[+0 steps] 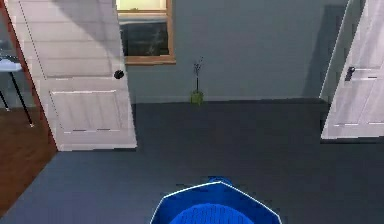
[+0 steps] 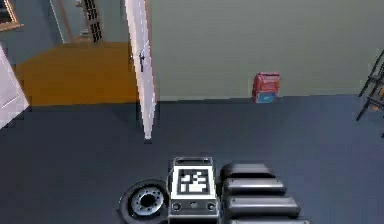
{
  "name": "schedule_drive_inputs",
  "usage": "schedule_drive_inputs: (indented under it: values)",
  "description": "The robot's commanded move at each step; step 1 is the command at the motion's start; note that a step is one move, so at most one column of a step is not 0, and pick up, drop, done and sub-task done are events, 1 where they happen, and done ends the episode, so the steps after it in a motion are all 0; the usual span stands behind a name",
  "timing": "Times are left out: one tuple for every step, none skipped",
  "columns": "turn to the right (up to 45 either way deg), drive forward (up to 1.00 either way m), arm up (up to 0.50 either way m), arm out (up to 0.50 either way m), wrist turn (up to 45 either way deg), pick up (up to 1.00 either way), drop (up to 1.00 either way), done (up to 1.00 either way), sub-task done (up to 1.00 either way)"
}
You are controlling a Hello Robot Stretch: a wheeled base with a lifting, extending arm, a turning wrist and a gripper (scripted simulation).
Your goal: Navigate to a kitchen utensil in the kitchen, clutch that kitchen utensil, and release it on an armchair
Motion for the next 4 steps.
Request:
schedule_drive_inputs:
  values:
    - [0.0,0.65,0.00,0.00,0.0,0.00,0.00,0.00,0.00]
    - [-45.0,0.00,0.00,0.00,0.0,0.00,0.00,0.00,0.00]
    - [-15.0,0.00,0.00,0.00,0.0,0.00,0.00,0.00,0.00]
    - [0.0,0.95,0.00,0.00,0.0,0.00,0.00,0.00,0.00]
